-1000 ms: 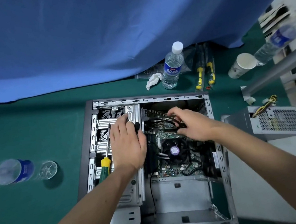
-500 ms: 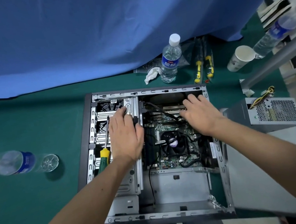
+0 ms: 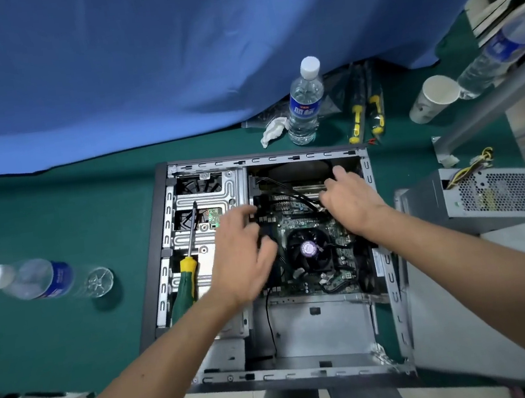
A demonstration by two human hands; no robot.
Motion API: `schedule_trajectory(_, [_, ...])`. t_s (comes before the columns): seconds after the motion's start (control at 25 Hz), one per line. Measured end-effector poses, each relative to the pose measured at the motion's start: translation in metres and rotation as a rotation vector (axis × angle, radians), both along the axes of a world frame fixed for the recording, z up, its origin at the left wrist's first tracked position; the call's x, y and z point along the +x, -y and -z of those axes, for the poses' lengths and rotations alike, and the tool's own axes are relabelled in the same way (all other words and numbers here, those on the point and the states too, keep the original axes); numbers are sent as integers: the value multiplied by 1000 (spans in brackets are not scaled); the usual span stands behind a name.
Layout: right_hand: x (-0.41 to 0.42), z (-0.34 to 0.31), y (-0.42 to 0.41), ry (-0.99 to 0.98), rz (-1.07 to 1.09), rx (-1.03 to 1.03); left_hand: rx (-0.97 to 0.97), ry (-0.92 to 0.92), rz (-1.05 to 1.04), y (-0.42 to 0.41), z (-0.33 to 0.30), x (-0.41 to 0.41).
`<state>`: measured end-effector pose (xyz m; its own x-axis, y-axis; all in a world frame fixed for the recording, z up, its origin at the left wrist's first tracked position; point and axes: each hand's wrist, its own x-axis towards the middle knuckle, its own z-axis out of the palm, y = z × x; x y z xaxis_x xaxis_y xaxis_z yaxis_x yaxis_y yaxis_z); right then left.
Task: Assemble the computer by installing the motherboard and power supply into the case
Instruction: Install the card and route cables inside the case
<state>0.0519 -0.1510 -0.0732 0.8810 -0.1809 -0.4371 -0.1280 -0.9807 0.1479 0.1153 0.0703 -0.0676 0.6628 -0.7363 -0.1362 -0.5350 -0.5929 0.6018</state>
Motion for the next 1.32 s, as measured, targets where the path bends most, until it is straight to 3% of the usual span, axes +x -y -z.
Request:
schedule_trajectory(0.16, [-1, -3, -9, 11, 162, 240, 152, 94, 176, -3, -2, -24])
schedule_trajectory(0.32, [-32, -17, -30, 180, 164, 376, 265, 201, 321, -12, 0, -25])
schedule_trajectory(0.6, [-64, -22, -51, -56, -92, 86, 255, 124, 431, -20, -4, -21])
schedule_trajectory(0.8, [-84, -21, -70, -166, -200, 195, 236, 161, 425, -24, -5, -17])
schedule_trajectory(1.0, [-90, -9, -87, -490, -142, 365, 222, 229, 368, -20, -1, -19])
schedule_trajectory(1.08, [-86, -10, -91, -414, -77, 404, 223, 229, 335, -21, 1, -19])
schedule_trajectory(1.2, [-82, -10, -94, -99, 106, 411, 214, 217, 301, -21, 1, -18])
schedule_trajectory(1.32, [-77, -3, -90, -20, 256, 379, 206, 193, 275, -21, 2, -21])
